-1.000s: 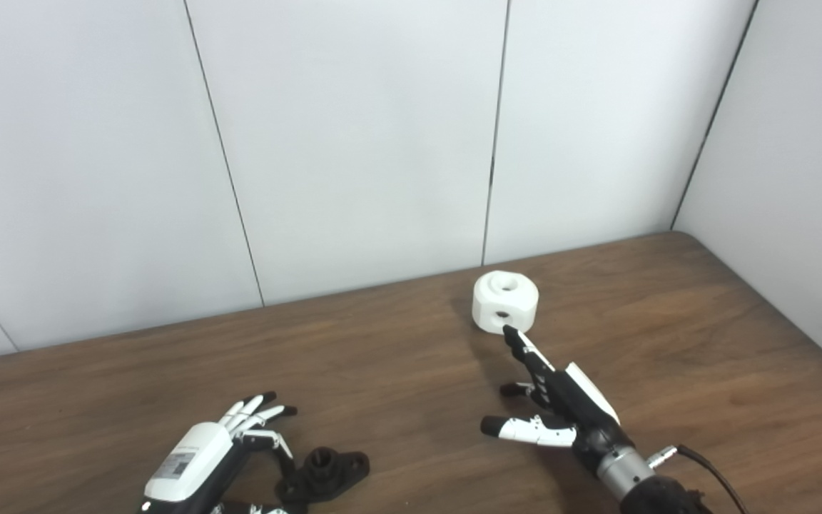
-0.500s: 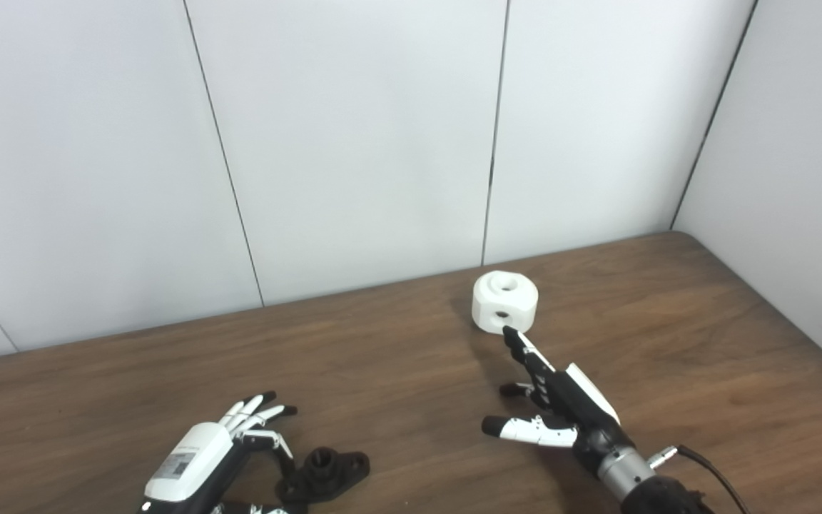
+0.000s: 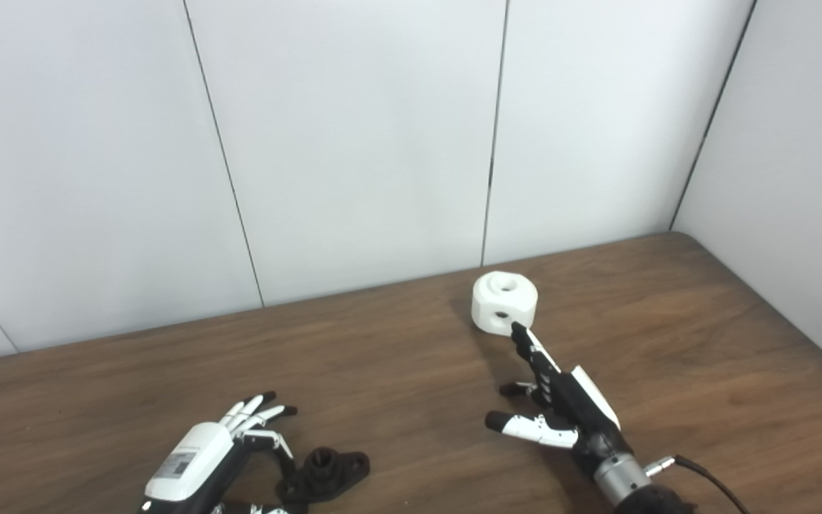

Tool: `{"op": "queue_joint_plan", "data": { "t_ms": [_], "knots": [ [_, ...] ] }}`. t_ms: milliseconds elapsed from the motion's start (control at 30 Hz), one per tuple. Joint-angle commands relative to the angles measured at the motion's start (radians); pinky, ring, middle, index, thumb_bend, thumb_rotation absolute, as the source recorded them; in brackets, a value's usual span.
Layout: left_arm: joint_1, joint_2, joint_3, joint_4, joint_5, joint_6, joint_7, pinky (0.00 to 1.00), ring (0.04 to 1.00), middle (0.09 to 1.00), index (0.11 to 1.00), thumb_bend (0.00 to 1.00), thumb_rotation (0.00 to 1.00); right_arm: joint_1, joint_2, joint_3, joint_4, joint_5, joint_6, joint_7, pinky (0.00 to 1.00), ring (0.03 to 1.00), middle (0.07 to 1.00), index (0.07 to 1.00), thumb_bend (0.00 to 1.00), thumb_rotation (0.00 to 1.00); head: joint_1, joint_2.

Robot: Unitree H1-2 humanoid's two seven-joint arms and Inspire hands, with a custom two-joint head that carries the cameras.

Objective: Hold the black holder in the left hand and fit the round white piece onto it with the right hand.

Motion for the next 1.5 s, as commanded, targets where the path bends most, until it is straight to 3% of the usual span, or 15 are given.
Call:
{"op": "queue_joint_plan", "data": {
  "t_ms": [0,100,233,667,933,967,1033,1067,1100,1133,1233,1333,1467],
  "knots": [
    [-0.002,0.002,-0.014,-0.001,0.027,-0.008,-0.024,1.00,0.992,0.898,0.480,0.52,0.05,0.000,-0.015,0.006,0.019,-0.006,0.021,0.019,0.11,0.161,0.381,0.493,0.51,0.00,0.000,0.000],
    [-0.002,0.000,-0.013,0.006,0.030,-0.015,-0.014,1.00,0.991,0.896,0.480,0.52,0.05,0.000,-0.022,0.010,0.027,-0.002,0.007,0.028,0.11,0.163,0.451,0.480,0.52,0.00,0.000,0.000],
    [-0.002,0.001,-0.014,0.003,0.033,-0.011,-0.017,1.00,0.989,0.895,0.480,0.52,0.05,0.000,-0.028,0.015,0.030,-0.012,-0.002,0.028,0.12,0.169,0.384,0.494,0.51,0.00,0.000,-0.001],
    [-0.003,0.000,-0.015,0.006,0.028,-0.015,-0.018,1.00,0.992,0.899,0.480,0.52,0.05,-0.001,-0.026,0.016,0.031,-0.006,-0.005,0.031,0.12,0.171,0.380,0.495,0.51,0.00,0.000,-0.003],
    [-0.001,0.001,-0.014,0.003,0.024,-0.014,-0.022,1.00,0.989,0.897,0.480,0.52,0.05,0.000,-0.026,0.016,0.015,0.045,0.043,0.059,0.14,0.209,0.393,0.496,0.51,0.00,-0.001,-0.001],
    [-0.002,0.002,-0.014,0.003,0.025,-0.014,-0.023,1.00,0.991,0.898,0.480,0.52,0.05,0.002,-0.033,0.022,0.011,0.040,0.046,0.063,0.17,0.248,0.408,0.514,0.51,0.00,-0.001,-0.001],
    [-0.002,0.002,-0.014,0.003,0.023,-0.014,-0.024,1.00,0.992,0.898,0.480,0.52,0.05,0.006,-0.044,0.036,-0.011,0.024,0.070,0.067,0.26,0.401,0.593,0.711,0.73,0.35,0.000,-0.002],
    [-0.002,0.002,-0.014,0.002,0.022,-0.014,-0.025,1.00,0.991,0.897,0.480,0.52,0.05,0.007,-0.047,0.041,-0.020,0.019,0.079,0.067,0.29,0.458,0.663,0.766,0.78,0.42,0.000,-0.002],
    [-0.002,0.002,-0.014,0.002,0.021,-0.013,-0.025,1.00,0.990,0.897,0.480,0.52,0.05,0.009,-0.051,0.046,-0.033,0.018,0.091,0.068,0.31,0.488,0.699,0.795,0.81,0.45,0.000,-0.002],
    [-0.002,0.002,-0.013,0.002,0.020,-0.012,-0.026,1.00,0.990,0.896,0.480,0.52,0.05,0.009,-0.054,0.050,-0.042,0.017,0.101,0.070,0.40,0.605,0.792,0.863,0.79,0.47,-0.002,-0.003],
    [-0.003,0.002,-0.014,0.001,0.024,-0.009,-0.028,1.00,0.993,0.899,0.480,0.52,0.05,0.011,-0.059,0.053,-0.057,0.036,0.124,0.084,0.56,0.793,0.925,0.961,0.80,0.54,-0.002,-0.004],
    [-0.002,0.002,-0.013,-0.003,0.024,-0.005,-0.032,1.00,0.993,0.900,0.480,0.52,0.05,0.012,-0.058,0.050,-0.069,0.052,0.145,0.090,0.66,0.896,0.990,0.996,0.90,0.59,-0.001,-0.004],
    [-0.001,0.002,-0.011,-0.005,0.023,-0.003,-0.035,1.00,0.995,0.900,0.480,0.52,0.05,0.010,-0.068,0.057,-0.069,0.047,0.149,0.097,0.72,0.944,1.000,1.000,0.90,0.60,-0.001,-0.004]
  ]
}}
